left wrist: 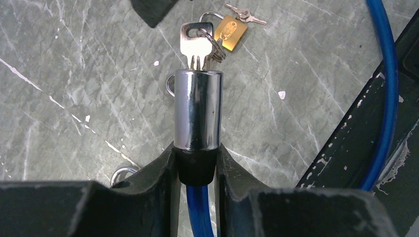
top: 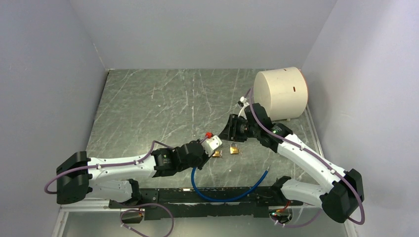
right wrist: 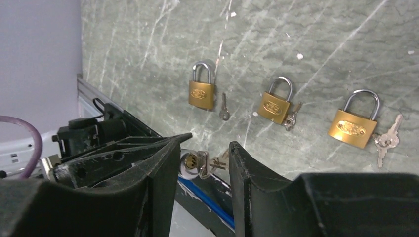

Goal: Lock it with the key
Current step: Adjust the key in the lock.

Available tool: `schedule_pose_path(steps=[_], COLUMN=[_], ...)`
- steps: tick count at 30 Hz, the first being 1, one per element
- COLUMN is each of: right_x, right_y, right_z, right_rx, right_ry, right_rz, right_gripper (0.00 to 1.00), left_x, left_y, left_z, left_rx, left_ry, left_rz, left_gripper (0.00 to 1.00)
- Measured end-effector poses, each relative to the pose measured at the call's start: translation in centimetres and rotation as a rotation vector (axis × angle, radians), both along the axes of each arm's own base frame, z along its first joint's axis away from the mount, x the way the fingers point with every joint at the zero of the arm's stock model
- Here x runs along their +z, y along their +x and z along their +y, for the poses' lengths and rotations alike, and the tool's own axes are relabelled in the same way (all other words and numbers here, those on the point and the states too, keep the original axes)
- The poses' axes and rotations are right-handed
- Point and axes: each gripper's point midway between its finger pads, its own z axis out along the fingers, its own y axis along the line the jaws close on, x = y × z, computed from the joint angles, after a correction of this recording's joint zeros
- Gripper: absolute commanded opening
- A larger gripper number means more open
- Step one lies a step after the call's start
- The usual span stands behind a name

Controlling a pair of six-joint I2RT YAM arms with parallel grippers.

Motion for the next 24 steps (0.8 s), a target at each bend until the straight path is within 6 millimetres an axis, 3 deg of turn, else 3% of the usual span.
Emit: schedule_pose_path(steps=[12,24], right_x=[-2.7,-3.0], right_y=[-0.9,-1.1], right_z=[-0.3,-0.1], right_rx=[0.054,0.072], right_ry=[-0.091,-0.145], right_rz=[0.094,0.143], right_gripper=[0.38,0.34], left_x=[0.0,-0.1], left_y=[-0.1,-0.1], left_z=[0.0,-0.1], left_rx=[-0.005,-0.009], left_ry=[0.001,0.002], left_rz=[0.002,0.003], left_gripper=[0.02,0.02])
